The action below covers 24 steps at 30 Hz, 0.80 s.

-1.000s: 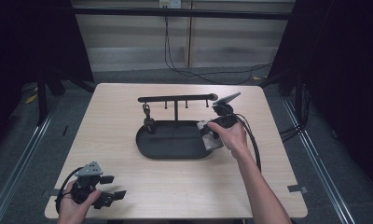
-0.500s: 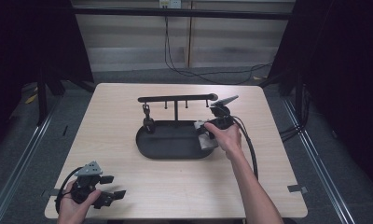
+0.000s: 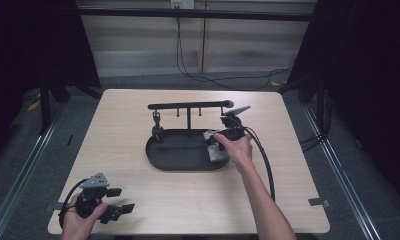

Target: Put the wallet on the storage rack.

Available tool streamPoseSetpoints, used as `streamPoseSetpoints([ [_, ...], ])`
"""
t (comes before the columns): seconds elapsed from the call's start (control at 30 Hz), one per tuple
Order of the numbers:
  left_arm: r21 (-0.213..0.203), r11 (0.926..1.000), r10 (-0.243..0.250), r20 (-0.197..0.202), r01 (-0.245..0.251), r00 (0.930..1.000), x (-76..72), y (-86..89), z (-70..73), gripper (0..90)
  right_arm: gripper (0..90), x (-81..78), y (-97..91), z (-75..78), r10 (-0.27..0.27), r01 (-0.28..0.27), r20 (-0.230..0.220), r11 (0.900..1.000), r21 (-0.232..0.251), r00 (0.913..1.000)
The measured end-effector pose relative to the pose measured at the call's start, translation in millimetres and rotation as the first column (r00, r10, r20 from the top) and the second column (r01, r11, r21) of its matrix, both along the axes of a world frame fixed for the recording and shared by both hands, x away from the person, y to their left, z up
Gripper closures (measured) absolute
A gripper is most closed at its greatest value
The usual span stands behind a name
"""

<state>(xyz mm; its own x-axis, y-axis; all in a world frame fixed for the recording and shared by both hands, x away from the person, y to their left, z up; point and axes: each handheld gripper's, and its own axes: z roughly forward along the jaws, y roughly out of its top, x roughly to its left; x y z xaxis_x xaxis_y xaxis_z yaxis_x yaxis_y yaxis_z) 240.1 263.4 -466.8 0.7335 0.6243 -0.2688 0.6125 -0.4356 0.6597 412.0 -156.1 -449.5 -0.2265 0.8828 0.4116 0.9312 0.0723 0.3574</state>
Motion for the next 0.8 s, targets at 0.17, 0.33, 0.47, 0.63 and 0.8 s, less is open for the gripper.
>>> streamPoseSetpoints([
  [0.17,0.002,1.0,-0.001,0.0,0.001,1.0,0.1,-0.3,0.0,20.9,33.6,0.4,3.1,-5.6,-0.004,0.004,-0.014,1.0,0.009,0.9999],
  [0.33,-0.001,1.0,0.0,0.0,0.0,1.0,-0.1,0.0,0.3,20.9,33.5,0.9,6.5,-14.9,0.002,-0.002,-0.018,0.9999,0.017,0.9998],
  [0.47,0.0,1.0,0.002,0.0,-0.002,1.0,0.3,-0.3,-0.1,20.9,33.5,0.9,6.5,-18.3,-0.002,0.002,-0.02,0.9998,0.02,0.9998],
  [0.63,-0.004,1.0,0.003,-0.004,-0.003,1.0,0.3,-0.2,0.4,20.9,33.4,2.0,9.1,-21.6,0.001,0.0,-0.028,0.9998,0.02,0.9996],
  [0.8,-0.005,1.0,0.006,-0.007,-0.006,1.0,1.5,0.6,0.0,20.9,33.0,3.0,12.8,-26.0,0.007,-0.007,-0.02,0.9999,0.009,0.9998],
])
